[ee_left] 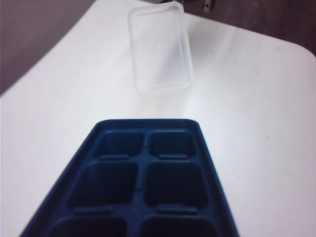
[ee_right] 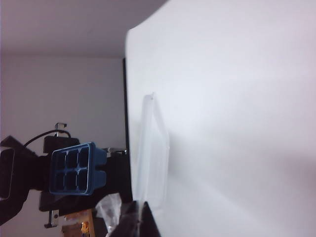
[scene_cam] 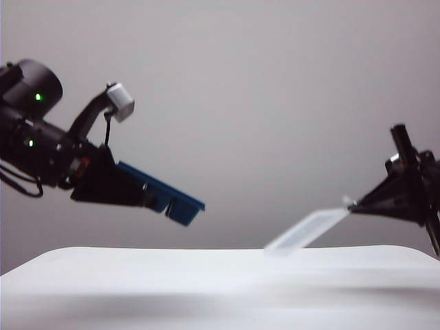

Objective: Pick up the ice cube tray, remove its lid, and then place both the tray and the lid back on the table.

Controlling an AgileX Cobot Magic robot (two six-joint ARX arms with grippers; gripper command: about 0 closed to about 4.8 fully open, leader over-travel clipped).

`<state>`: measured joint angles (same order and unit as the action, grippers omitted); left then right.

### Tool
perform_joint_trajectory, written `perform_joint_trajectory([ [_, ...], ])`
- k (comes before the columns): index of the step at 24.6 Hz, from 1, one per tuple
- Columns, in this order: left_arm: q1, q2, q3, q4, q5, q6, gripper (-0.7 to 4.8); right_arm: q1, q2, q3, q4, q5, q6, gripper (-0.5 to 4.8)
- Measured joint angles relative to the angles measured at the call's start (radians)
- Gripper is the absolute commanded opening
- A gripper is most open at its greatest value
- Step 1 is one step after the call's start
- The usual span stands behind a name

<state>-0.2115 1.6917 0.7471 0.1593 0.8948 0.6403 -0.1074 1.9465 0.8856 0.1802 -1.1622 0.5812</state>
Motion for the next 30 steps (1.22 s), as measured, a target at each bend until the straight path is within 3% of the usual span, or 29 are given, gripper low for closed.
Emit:
perform_joint_trajectory([
  [7, 0.002, 0.113, 0.0, 0.008, -0.001, 0.025, 1.89, 0.0, 0.075, 0.0, -0.038, 0.095, -0.008, 0.08],
  [9, 0.002, 0.127, 0.0, 0.007, -0.002, 0.025, 1.94, 0.0, 0.081, 0.0, -0.072, 0.163, -0.02, 0.59],
  [10, 0.002, 0.131, 0.0, 0.009, -0.001, 0.025, 2.04, -0.001, 0.081, 0.0, -0.093, 0.2, -0.029, 1.11],
  [12, 0.002, 0.133, 0.0, 0.01, -0.001, 0.03, 2.49, -0.003, 0.081, 0.0, -0.112, 0.242, -0.045, 1.57],
  [15, 0.002, 0.137, 0.0, 0.013, -0.002, 0.046, 3.12, -0.012, 0.081, 0.0, -0.126, 0.254, -0.053, 1.62],
  [18, 0.002, 0.137, 0.0, 0.012, -0.046, 0.057, 4.79, -0.019, 0.081, 0.001, -0.126, 0.25, -0.057, 1.63],
  [24, 0.002, 0.137, 0.0, 0.016, -0.132, 0.065, 4.79, -0.018, 0.081, 0.001, -0.126, 0.203, -0.058, 1.63],
  [30, 0.0, 0.116, 0.0, 0.008, -0.307, 0.066, 4.79, -0.018, 0.076, 0.001, -0.127, 0.154, -0.069, 1.62],
])
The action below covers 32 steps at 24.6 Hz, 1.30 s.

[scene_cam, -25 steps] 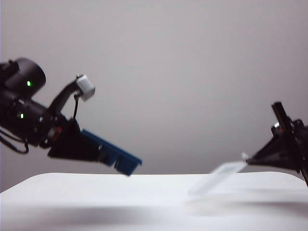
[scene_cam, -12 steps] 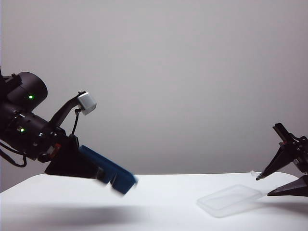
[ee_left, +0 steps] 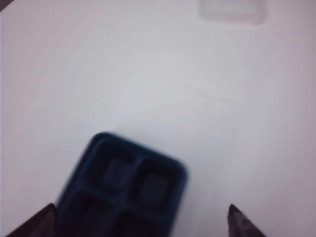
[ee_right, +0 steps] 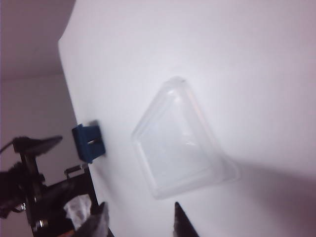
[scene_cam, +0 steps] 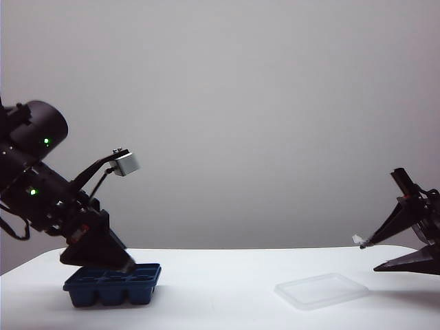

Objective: Pick up the ice cube tray, remove its lid, and then place both the tray and the lid back on the table.

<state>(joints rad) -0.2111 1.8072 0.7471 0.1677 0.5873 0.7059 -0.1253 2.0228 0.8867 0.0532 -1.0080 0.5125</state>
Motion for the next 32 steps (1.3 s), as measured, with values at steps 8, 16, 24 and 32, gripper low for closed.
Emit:
perform_joint_trajectory([
  [8, -0.002, -0.32, 0.005, -0.107, -0.342, -0.066, 4.79, 0.024, -0.235, 0.0, -0.141, 0.14, -0.177, -0.07],
  [16, -0.001, -0.554, 0.016, -0.391, -0.458, -0.268, 3.3, 0.109, -0.549, -0.001, -0.452, 0.427, -0.394, -0.07],
  [24, -0.001, -1.012, 0.079, -0.703, -0.732, -0.411, 3.26, 0.111, -1.015, -0.002, -0.429, 0.468, -0.369, -0.07],
  [32, -0.001, -1.275, 0.038, -0.676, -0.733, -0.5, 3.27, 0.111, -1.234, -0.045, -0.334, 0.612, -0.356, -0.07],
])
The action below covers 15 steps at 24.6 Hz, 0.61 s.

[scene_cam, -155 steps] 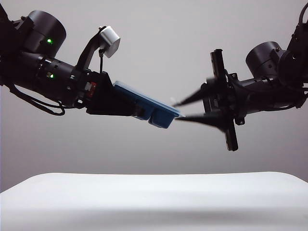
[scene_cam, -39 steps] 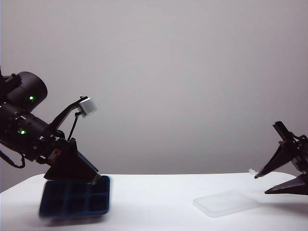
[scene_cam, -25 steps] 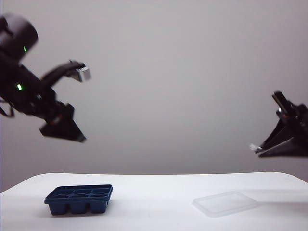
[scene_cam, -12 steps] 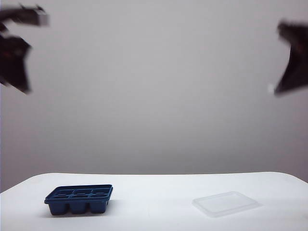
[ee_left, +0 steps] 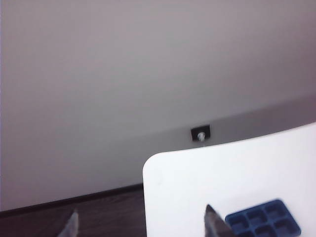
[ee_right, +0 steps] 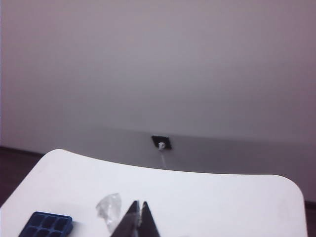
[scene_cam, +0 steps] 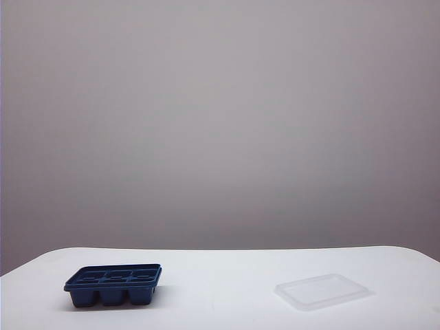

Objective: Pick up the ice cube tray, remove its lid, and then place both the tray and the lid back on the table.

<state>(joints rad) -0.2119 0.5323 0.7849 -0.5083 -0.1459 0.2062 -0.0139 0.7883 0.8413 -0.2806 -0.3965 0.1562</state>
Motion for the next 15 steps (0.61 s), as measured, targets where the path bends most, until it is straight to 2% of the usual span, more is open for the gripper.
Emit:
perform_joint_trajectory([
  [5, 0.0, -0.156, -0.143, 0.016, -0.012, -0.037, 3.27, 0.008, -0.148, -0.161, 0.032, 0.031, 0.005, -0.07],
  [6, 0.0, -0.227, -0.195, 0.027, -0.013, -0.063, 3.27, 0.007, -0.228, -0.237, 0.047, 0.05, 0.014, -0.07],
  [10, 0.0, -0.39, -0.305, 0.092, -0.011, -0.12, 3.27, 0.007, -0.373, -0.361, 0.142, 0.097, 0.07, -0.07],
  [13, -0.001, -0.54, -0.438, 0.145, 0.003, -0.202, 3.27, 0.008, -0.549, -0.517, 0.232, 0.106, 0.129, -0.07],
  [15, -0.003, -0.516, -0.479, 0.166, 0.009, -0.237, 3.27, 0.009, -0.631, -0.593, 0.238, 0.121, 0.146, -0.07],
])
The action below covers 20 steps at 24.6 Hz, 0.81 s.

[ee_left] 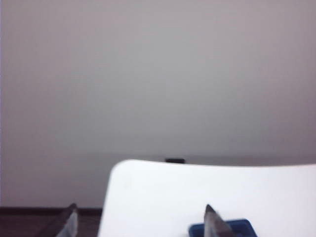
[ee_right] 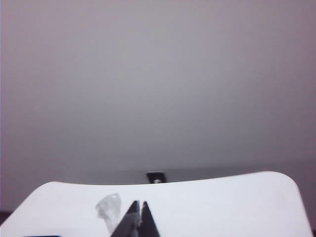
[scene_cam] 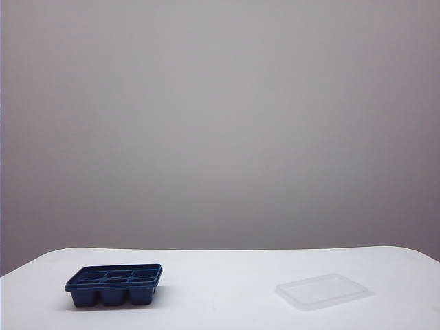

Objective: Pick up the ice cube tray, remove its lid, and then place both the tray and the lid back on the table.

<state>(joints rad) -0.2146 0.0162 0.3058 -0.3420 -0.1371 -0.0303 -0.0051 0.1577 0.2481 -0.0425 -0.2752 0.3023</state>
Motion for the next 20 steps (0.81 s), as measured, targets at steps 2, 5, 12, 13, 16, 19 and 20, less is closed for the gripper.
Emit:
perform_joint_trajectory([
  [2, -0.007, -0.002, -0.027, 0.023, 0.006, -0.004, 3.27, 0.001, -0.073, -0.065, -0.002, 0.018, 0.005, -0.07],
  [5, -0.012, -0.011, -0.072, 0.085, 0.006, 0.013, 3.26, 0.015, -0.143, -0.127, -0.003, 0.058, 0.008, -0.07],
  [12, -0.011, -0.015, -0.229, 0.119, 0.002, 0.053, 1.83, 0.035, -0.156, -0.241, -0.019, 0.236, 0.009, -0.05],
  [13, -0.011, -0.015, -0.238, 0.118, -0.002, 0.059, 1.44, 0.035, -0.156, -0.241, -0.04, 0.269, 0.009, -0.05],
  [16, -0.01, -0.015, -0.243, 0.116, -0.006, 0.062, 0.11, 0.035, -0.156, -0.241, -0.092, 0.291, 0.009, 0.06],
  [19, -0.01, -0.015, -0.254, 0.102, -0.006, 0.083, -0.06, 0.035, -0.156, -0.241, -0.14, 0.28, 0.008, 0.1],
  [20, -0.01, -0.015, -0.256, 0.084, -0.006, 0.085, -0.06, 0.035, -0.156, -0.241, -0.143, 0.279, 0.009, 0.09],
])
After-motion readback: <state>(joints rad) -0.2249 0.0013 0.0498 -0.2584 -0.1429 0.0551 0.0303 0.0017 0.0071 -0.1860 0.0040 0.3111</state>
